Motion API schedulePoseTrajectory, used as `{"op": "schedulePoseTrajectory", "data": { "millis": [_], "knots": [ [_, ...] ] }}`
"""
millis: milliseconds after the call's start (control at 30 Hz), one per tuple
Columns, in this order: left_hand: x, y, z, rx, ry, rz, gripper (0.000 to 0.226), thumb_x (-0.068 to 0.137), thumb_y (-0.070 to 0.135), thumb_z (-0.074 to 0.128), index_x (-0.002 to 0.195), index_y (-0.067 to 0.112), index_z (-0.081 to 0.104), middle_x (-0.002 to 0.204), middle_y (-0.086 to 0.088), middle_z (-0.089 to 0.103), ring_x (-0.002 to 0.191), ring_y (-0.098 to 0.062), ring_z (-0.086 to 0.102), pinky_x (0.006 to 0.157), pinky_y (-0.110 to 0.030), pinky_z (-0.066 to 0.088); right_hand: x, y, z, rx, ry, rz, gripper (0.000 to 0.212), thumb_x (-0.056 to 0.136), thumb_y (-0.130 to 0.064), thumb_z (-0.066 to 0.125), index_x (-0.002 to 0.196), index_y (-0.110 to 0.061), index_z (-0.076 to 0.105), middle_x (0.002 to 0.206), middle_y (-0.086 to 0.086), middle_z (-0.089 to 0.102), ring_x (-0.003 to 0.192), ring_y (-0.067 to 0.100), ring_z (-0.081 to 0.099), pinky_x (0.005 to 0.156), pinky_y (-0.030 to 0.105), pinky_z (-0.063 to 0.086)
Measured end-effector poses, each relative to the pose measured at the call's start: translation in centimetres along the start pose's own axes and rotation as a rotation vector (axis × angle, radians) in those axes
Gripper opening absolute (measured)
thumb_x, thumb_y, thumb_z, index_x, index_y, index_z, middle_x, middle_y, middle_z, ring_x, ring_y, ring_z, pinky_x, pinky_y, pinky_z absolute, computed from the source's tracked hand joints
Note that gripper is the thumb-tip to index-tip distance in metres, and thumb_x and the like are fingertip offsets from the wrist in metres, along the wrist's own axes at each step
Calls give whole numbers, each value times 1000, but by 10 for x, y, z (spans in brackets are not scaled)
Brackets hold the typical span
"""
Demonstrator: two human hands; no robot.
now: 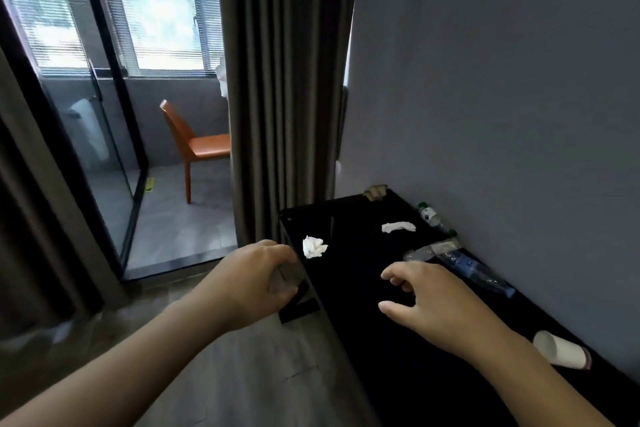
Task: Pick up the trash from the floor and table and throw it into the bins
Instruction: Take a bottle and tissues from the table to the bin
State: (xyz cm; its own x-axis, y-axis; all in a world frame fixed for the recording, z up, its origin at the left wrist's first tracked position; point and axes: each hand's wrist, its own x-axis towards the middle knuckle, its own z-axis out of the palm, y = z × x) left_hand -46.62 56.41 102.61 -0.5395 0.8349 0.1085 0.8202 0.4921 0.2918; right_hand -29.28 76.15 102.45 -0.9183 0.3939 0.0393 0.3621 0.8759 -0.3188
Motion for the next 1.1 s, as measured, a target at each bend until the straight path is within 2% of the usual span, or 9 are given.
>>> {"op": "schedulePoseTrajectory", "data": {
  "millis": [233, 500, 633, 767, 967, 1100],
  "knots": [
    [106, -59, 11, -8, -51, -15, 38, 85, 41, 62, 121, 31, 57, 116, 12, 56, 105, -8, 57, 89, -22, 47, 118, 21, 19, 33, -27, 54, 46, 85, -49, 60, 128, -36, 52, 122, -17, 56, 109, -2, 52, 91, 19, 45],
    [199, -125, 45, -6, -183, 10, 39, 85, 41, 62, 120, 27, 55, 117, 11, 54, 106, -7, 57, 84, -18, 44, 208, 40, 44, 69, -86, 184, 45, 86, -48, 61, 129, -35, 53, 120, -18, 55, 107, -2, 52, 83, 15, 43],
    [254, -162, 63, -11, -239, 84, 41, 84, 39, 63, 122, 26, 55, 118, 9, 55, 106, -8, 57, 82, -15, 41, 246, 41, 62, 84, -78, 283, 45, 87, -46, 61, 130, -34, 53, 121, -16, 56, 106, -1, 52, 83, 16, 43],
    [306, -197, 74, -42, -299, 159, 41, 83, 35, 63, 123, 26, 57, 117, 9, 57, 102, -8, 59, 85, -20, 47, 279, 36, 76, 127, -69, 405, 45, 87, -44, 63, 130, -32, 54, 117, -15, 55, 104, -1, 50, 85, 18, 45],
    [373, -234, 95, -43, -407, 310, 45, 83, 32, 61, 127, 27, 54, 122, 10, 54, 103, -6, 58, 85, -17, 46, 314, 28, 94, 162, -64, 587, 46, 88, -46, 61, 131, -33, 51, 122, -16, 54, 106, -1, 51, 73, 11, 38],
    [400, -246, 123, -5, -548, 352, 51, 78, 27, 64, 128, 28, 52, 123, 11, 52, 94, -9, 62, 81, -26, 54, 320, 27, 109, 223, -27, 714, 46, 86, -45, 64, 129, -34, 53, 117, -18, 55, 102, -4, 51, 74, 11, 39]
  ]
}}
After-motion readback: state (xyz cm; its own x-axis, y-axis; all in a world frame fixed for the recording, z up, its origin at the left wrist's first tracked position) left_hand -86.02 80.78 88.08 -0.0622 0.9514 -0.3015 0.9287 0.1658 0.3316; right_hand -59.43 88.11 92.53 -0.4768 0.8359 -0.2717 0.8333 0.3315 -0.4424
